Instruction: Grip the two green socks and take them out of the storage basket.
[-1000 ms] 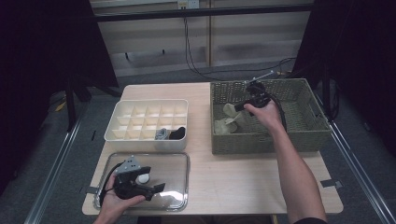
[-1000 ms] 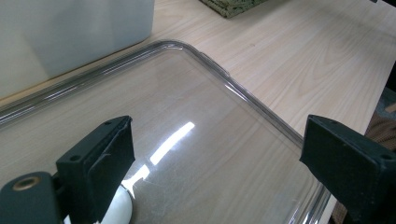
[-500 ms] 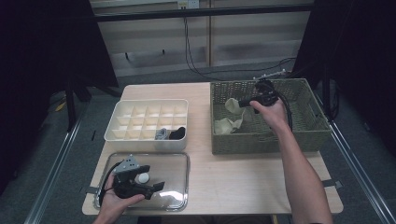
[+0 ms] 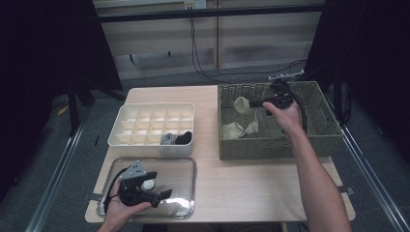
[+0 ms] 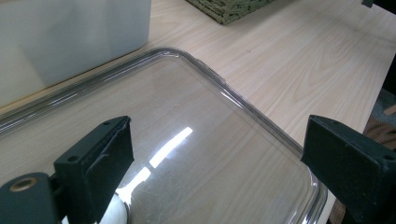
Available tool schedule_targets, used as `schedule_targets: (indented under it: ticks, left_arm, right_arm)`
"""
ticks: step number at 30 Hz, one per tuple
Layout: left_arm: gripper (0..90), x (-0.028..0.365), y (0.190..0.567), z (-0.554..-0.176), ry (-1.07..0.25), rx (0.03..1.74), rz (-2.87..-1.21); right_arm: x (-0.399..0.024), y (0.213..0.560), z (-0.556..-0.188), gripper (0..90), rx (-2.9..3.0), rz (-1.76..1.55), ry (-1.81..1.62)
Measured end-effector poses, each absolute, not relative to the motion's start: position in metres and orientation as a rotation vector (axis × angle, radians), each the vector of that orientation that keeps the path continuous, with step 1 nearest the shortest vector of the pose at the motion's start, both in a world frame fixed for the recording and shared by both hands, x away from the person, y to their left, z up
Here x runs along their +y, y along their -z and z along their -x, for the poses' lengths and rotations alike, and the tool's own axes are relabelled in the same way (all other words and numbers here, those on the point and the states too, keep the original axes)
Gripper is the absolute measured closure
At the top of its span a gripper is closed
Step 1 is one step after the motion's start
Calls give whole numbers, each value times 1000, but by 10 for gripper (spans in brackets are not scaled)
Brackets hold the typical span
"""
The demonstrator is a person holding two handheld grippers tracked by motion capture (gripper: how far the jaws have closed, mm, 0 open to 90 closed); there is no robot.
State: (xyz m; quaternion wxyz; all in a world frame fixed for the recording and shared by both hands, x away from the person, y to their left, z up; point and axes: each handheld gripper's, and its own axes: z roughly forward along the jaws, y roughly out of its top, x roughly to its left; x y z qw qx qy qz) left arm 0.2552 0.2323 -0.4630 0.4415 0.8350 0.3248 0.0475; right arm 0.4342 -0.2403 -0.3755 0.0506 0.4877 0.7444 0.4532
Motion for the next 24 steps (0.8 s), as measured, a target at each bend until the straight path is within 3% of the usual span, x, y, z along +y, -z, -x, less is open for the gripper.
schedule_targets:
  ticks: [24]
  left_arm:
    - [83, 229, 463, -257, -117, 804, -2061]
  right_arm:
    - [-239, 337, -415, 900, 2189, -1389, -1483]
